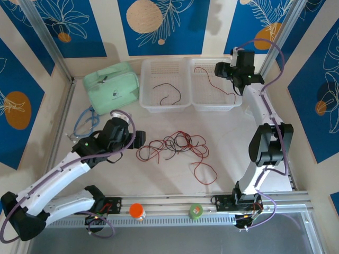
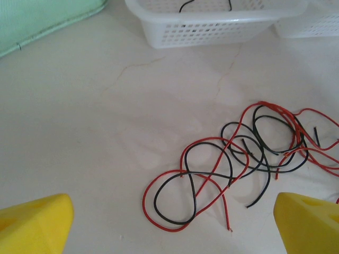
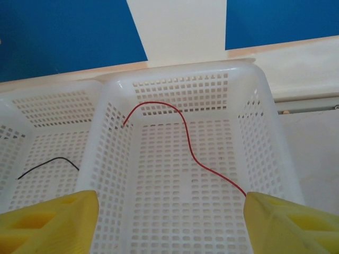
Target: Untangle the cables
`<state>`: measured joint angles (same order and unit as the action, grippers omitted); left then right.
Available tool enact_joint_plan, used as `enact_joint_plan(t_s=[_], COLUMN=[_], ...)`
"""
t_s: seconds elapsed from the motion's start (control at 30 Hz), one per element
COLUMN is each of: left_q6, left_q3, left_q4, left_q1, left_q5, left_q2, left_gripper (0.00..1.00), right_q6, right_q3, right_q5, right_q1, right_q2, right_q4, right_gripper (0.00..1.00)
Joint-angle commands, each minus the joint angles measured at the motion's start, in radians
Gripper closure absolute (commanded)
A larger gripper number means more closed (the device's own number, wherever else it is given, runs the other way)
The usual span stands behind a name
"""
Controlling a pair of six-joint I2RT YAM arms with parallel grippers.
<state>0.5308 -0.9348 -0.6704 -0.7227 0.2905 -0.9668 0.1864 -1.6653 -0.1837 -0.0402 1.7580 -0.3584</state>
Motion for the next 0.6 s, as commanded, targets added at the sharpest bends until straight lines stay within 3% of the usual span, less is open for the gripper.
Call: enact_joint_plan(t_s=[0.0, 0.23, 0.47, 0.57], left_q6=[0.074, 0.113, 0.126, 0.134], left_q3=[-0.020, 0.025, 0.114, 0.156], left_q4=[-0.053, -0.032, 0.137, 0.185], left_q1=[0.025, 0.102, 0.124, 0.125], left_q5=[0.000, -0.126, -0.269, -0.283], left_q2=[-0.032, -0.182, -0.327, -0.360], left_gripper=[0.07, 0.39, 0.68, 0.70], right_q6=[-0.008, 0.046, 0.093, 0.147], right_q3=[0.049, 0.168, 0.371, 0.456], right_q5=[0.017, 0.038, 0.010, 0.009], right_q1=[-0.015, -0.087, -0.280, -0.335], right_q2=[-0.120, -0.392, -0.662, -0.751], right_q4=[-0.043, -0.216, -0.332, -0.341], right_gripper=[0.29, 0.36, 0.43, 0.45])
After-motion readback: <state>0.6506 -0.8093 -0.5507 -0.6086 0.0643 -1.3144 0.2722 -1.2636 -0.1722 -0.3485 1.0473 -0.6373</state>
